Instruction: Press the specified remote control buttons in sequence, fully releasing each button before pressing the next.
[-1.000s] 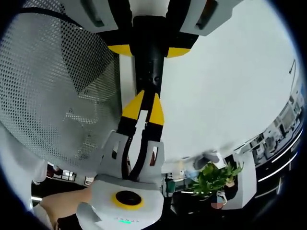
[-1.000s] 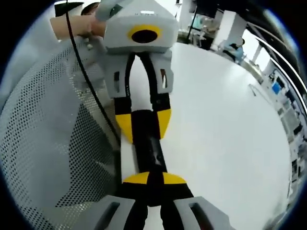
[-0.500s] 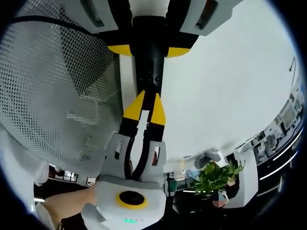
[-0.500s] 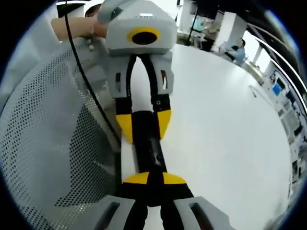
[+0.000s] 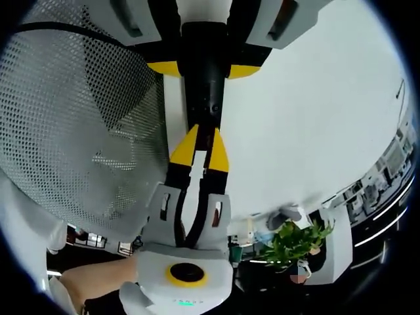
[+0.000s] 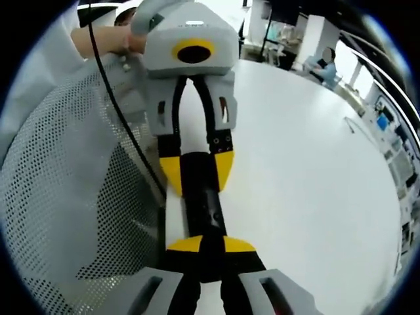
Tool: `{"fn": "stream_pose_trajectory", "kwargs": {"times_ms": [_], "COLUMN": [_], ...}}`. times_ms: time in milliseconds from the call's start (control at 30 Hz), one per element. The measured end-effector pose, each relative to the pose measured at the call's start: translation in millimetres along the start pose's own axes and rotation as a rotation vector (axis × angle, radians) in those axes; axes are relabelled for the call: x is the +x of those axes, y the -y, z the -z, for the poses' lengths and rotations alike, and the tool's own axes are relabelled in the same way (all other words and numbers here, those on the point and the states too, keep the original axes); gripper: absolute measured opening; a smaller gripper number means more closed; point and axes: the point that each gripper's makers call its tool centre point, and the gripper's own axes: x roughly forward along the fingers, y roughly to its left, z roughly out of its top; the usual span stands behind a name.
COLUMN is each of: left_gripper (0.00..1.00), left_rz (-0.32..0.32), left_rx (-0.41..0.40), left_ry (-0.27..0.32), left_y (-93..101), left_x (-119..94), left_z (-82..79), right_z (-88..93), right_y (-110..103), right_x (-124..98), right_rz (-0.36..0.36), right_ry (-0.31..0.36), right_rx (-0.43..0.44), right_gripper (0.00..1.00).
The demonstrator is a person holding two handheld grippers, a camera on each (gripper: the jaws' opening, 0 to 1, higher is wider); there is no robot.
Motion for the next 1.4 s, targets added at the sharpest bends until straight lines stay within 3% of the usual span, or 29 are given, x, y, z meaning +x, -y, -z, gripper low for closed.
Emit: {"fn": "stream_pose_trajectory", "kwargs": {"times_ms": [200, 367, 533, 633, 800, 833, 867, 900, 933, 1067, 1267, 1400], "left_gripper": [0.24, 0.24, 0.24, 0.24, 0.24, 0.24, 0.24, 0.24, 0.24, 0.24, 0.24, 0.24], "left_rz": [0.001, 0.001, 0.000, -0.002, 0.001, 0.000, 0.001, 0.001, 0.000, -0.001, -0.002, -0.002], "left_rx": [-0.001, 0.001, 0.001, 0.000, 0.004, -0.003, -0.005, 0.000, 0.002, 0.001, 0.001, 0.001], "left_ry": [0.000, -0.001, -0.002, 0.001, -0.003, -0.002, 0.000, -0.001, -0.001, -0.001, -0.001, -0.001], "left_y": [0.3, 0.4, 0.0, -0.3, -0.3, -0.8, -0.6, -0.3, -0.2, -0.4, -0.1, -0.2], "left_x": [0.0, 0.2, 0.2, 0.4, 0.9, 1.0, 0.9, 0.8, 0.9, 1.2, 1.1, 1.1], "left_z": [-0.3, -0.4, -0.4, -0.2, -0.7, -0.8, -1.0, -1.1, -1.3, -1.4, -1.2, -1.3], "right_z": [-6.7, -5.9, -6.1, -5.6, -4.7, -11.6, -9.5, -8.9, -9.6, -3.5, -4.8, -5.5], "right_y": [-1.9, -5.9, -5.0, -5.4, -0.4, 4.8, 6.6, 5.4, 4.7, -1.0, 0.7, -4.8], "right_x": [-1.3, 5.2, 4.1, 4.6, 6.9, 11.0, 7.0, 5.8, 5.4, 4.7, 3.4, 3.4], "right_rz": [-0.016, -0.035, -0.048, -0.055, -0.070, -0.065, -0.063, -0.057, -0.053, -0.038, -0.023, -0.030], "right_ry": [0.017, -0.012, -0.022, -0.037, -0.083, -0.077, -0.112, -0.126, -0.117, -0.103, -0.067, -0.071], "right_rx": [0.023, -0.043, -0.027, -0.071, -0.036, -0.045, -0.048, -0.134, -0.090, -0.095, -0.008, -0.037], "right_gripper": [0.07, 0.04, 0.04, 0.03, 0.00, 0.00, 0.00, 0.00, 0.00, 0.00, 0.00, 0.00]}}
